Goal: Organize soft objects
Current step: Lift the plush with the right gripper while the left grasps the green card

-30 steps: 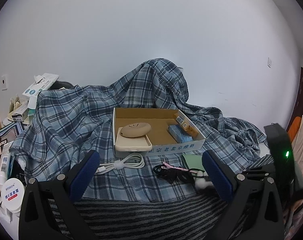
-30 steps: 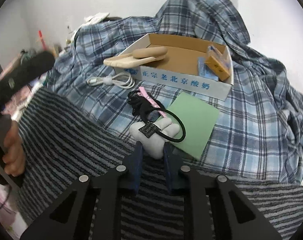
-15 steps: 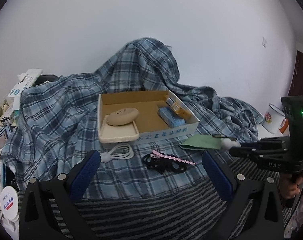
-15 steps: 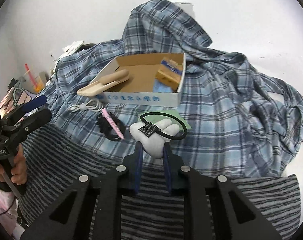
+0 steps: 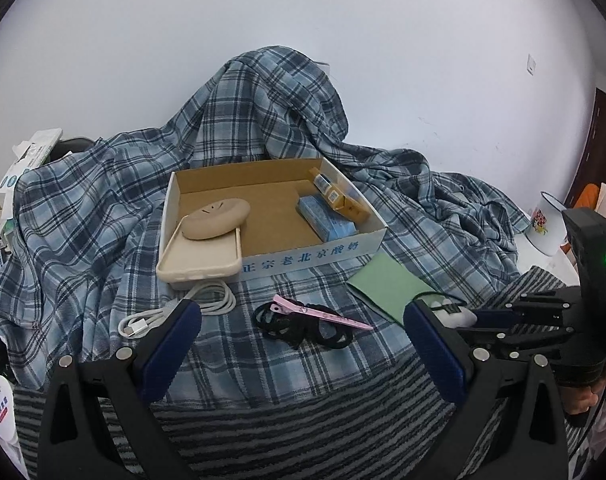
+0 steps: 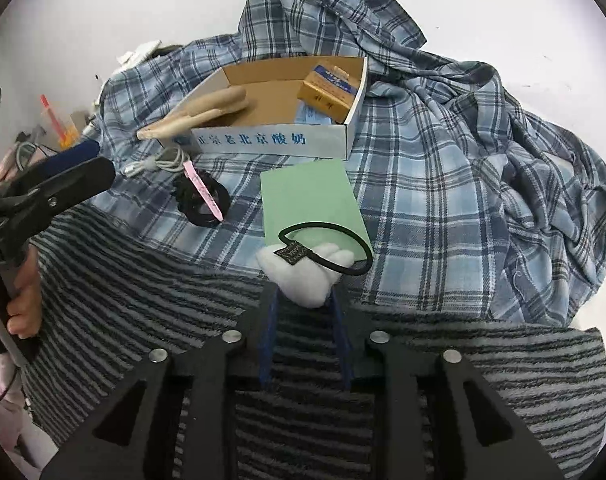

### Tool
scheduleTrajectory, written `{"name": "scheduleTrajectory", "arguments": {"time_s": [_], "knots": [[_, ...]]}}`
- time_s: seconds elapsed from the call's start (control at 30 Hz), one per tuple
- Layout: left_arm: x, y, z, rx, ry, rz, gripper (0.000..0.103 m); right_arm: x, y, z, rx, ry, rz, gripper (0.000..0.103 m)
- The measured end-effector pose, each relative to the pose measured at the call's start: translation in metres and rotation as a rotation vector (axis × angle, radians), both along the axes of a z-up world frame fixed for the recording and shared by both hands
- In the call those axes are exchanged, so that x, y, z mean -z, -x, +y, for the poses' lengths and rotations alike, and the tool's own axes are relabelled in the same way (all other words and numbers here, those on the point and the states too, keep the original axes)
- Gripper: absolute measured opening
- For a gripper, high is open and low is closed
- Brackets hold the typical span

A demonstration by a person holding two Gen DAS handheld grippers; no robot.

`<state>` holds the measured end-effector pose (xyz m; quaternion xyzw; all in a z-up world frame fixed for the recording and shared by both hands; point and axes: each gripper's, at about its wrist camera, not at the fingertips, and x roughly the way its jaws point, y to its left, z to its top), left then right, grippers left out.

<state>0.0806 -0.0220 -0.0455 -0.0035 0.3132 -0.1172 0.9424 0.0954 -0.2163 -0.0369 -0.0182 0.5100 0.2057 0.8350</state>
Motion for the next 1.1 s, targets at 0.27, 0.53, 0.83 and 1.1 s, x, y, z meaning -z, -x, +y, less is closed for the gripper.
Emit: {"name": "scheduleTrajectory", "arguments": {"time_s": [0.27, 0.53, 0.83, 1.1], "knots": [[-0.003, 0.003, -0.004, 0.014, -0.024, -0.015, 0.103, 0.001, -0.01, 0.006, 0.012, 0.01, -0.01, 0.025], [-0.008, 0.005, -0.007, 0.03, -0.042, -0.017, 0.103, -0.017, -0.004, -0.011, 0.065, -0.019, -0.122, 0.019], [-0.005, -0.023, -0.056, -0.014, -0.061, 0.068, 0.103, -0.037, -0.016, -0.057, 0.208, 0.085, -0.259, 0.02], [0.006, -0.079, -0.098, -0.102, -0.005, 0.189, 0.103, -0.024, -0.022, -0.077, 0.274, 0.039, -0.221, 0.02]]}}
